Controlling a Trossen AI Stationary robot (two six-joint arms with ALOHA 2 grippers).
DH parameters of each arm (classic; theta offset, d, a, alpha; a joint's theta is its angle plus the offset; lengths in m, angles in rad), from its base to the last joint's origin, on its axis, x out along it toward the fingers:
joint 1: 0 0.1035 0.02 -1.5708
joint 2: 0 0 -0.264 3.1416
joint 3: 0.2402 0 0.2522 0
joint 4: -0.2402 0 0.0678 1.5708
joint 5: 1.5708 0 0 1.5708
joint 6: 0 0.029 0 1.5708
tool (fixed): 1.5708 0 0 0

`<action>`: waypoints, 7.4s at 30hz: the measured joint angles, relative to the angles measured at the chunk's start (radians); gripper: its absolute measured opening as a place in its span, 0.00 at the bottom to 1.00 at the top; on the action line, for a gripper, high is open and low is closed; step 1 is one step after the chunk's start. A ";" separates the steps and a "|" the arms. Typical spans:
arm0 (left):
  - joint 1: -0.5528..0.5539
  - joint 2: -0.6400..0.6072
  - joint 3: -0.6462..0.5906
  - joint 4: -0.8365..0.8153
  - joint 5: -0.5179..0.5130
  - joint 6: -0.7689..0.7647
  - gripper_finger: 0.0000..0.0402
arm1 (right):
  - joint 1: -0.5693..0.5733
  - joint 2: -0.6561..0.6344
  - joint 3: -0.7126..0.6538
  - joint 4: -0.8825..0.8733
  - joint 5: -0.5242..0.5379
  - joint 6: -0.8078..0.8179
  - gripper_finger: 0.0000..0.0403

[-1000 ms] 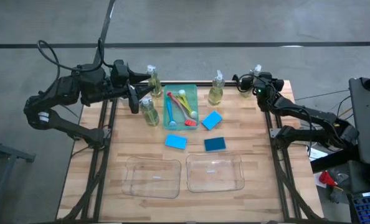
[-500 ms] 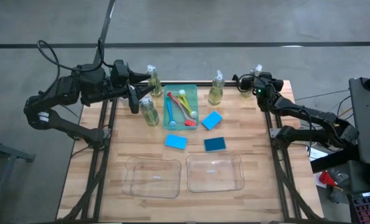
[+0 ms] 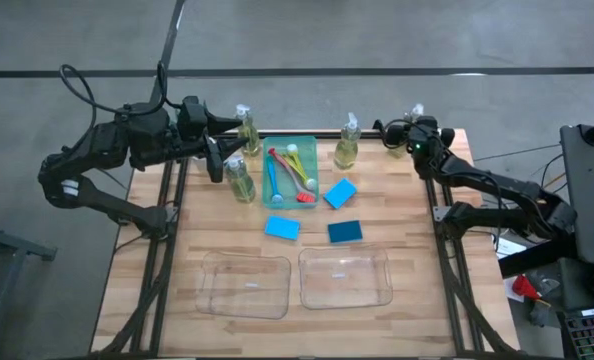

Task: Pick & Place Kitchen Sink Supplies
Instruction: Put the soap dispenser into the right transparent bin

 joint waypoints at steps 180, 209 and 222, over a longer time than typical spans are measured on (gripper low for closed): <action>0.000 -0.165 0.035 -0.117 0.015 -0.022 0.51 | -0.044 -0.026 0.196 -0.370 -0.425 0.383 0.66; 0.000 -0.189 0.034 -0.132 0.001 0.140 0.51 | -0.041 -0.095 0.194 -0.423 -0.345 0.103 0.67; 0.000 -0.188 0.043 -0.100 -0.040 0.115 0.51 | -0.041 0.076 0.215 -0.357 -0.280 0.099 0.85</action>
